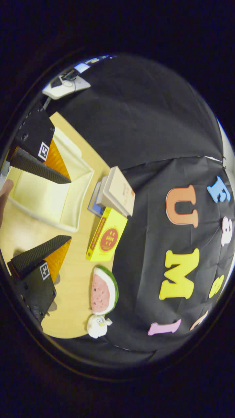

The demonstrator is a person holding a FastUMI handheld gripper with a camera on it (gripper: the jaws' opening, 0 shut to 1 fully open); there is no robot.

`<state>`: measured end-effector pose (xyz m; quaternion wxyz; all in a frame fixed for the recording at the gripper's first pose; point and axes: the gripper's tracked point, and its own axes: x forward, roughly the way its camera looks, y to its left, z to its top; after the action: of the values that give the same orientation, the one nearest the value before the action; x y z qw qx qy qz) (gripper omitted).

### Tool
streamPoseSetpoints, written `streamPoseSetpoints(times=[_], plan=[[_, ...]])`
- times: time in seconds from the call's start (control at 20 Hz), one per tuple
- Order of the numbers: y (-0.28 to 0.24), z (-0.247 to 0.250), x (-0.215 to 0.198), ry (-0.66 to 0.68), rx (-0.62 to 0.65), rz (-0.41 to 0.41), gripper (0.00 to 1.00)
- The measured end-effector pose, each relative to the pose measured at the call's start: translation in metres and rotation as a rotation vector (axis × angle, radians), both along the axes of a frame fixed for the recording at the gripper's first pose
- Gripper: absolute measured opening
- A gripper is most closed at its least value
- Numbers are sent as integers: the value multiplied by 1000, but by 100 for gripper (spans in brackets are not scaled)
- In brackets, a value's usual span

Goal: Open the storage box then place both shoes into the box .Put the left shoe in first, then the right shoe, with the right side of both shoes facing outward in a uniform manner.

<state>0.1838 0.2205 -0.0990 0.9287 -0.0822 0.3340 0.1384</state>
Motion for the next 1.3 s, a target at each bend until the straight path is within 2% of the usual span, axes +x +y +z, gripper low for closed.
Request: streamPoseSetpoints(times=[0.25,0.35,0.65,0.8,0.95,1.1,1.15,1.2,1.3], plan=[[-98,-33,-10,8,-158,-116,96],[-133,-46,-15,28,-162,-177,95],[-214,-108,-35,206,-140,-324,95],[-237,-147,-41,329,-141,-391,73],[-234,-168,-41,401,-138,-371,54],[-226,-173,-39,417,-112,-373,10],[-225,-173,-39,425,-115,-374,8],[-224,-174,-38,422,-96,-388,1],[-223,-171,-39,421,-12,-430,1]])
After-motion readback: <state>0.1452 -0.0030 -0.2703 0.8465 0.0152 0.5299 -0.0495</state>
